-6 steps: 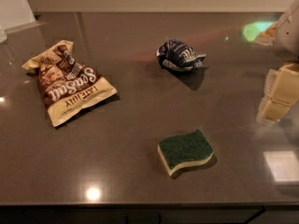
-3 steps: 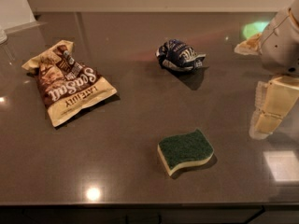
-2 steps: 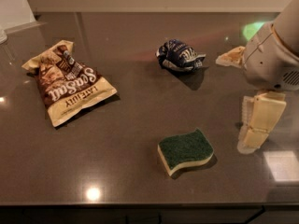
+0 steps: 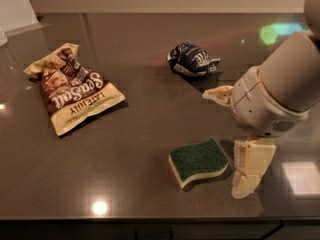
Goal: Move sponge near brown chip bag
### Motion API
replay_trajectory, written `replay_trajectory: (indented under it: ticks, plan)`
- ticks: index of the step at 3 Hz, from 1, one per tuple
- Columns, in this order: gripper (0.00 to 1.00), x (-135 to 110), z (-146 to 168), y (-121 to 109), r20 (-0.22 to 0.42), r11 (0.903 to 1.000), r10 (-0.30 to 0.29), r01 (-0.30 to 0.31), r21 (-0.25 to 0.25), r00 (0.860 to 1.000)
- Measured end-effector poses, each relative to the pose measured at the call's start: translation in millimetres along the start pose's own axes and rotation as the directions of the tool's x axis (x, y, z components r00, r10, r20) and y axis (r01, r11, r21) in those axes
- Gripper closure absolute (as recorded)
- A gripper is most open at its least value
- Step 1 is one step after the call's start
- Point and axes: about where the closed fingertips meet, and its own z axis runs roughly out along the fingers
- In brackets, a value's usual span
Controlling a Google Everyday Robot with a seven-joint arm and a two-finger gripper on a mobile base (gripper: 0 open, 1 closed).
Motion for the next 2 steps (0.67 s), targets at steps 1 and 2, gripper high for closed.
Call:
replay_trajectory:
  ticks: [1, 2]
  plan:
    - [0.00, -6, 25, 10, 0.013, 0.9991, -0.031, 0.031, -0.028, 0.999]
    - [0.00, -9, 45, 12, 0.020, 0.9974, -0.047, 0.048, -0.053, 0.999]
